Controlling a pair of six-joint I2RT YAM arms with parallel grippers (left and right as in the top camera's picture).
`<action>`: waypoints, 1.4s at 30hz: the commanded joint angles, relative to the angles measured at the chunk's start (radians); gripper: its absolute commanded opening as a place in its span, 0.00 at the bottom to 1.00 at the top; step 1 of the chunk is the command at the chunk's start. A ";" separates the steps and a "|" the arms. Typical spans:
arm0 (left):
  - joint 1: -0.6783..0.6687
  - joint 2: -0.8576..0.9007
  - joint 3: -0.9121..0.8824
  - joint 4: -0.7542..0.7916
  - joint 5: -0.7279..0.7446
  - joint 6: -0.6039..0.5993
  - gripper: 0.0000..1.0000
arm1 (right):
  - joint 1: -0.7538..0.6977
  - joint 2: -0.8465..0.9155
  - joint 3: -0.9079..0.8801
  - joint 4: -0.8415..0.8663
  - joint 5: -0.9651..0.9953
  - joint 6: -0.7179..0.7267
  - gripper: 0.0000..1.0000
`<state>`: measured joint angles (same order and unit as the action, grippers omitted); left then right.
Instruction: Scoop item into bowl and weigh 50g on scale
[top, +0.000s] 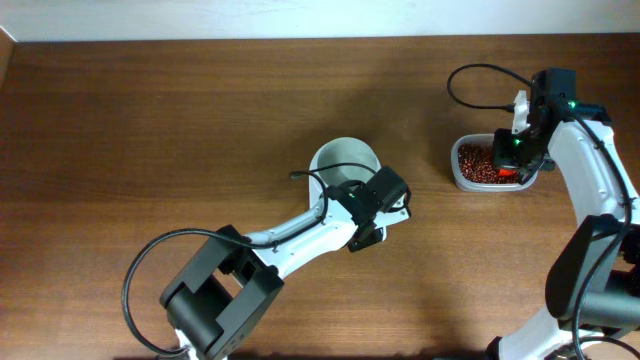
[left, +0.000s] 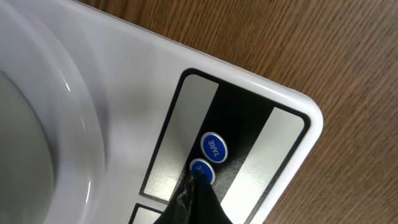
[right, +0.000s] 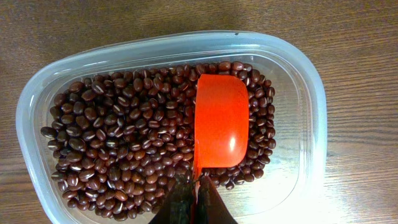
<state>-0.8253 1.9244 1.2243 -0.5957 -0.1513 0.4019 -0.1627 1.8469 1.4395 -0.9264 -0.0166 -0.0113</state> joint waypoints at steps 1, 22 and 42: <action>0.010 0.109 -0.050 -0.002 -0.057 0.015 0.00 | 0.005 0.007 0.001 0.000 0.002 0.001 0.04; 0.022 0.123 -0.033 -0.020 -0.114 0.029 0.00 | 0.005 0.007 0.001 0.004 0.002 0.002 0.04; -0.038 0.123 0.001 -0.119 -0.013 0.119 0.00 | 0.006 0.007 0.001 0.006 0.001 0.002 0.04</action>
<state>-0.8776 1.9564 1.2732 -0.7162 -0.2573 0.5056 -0.1627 1.8469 1.4395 -0.9222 -0.0162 -0.0109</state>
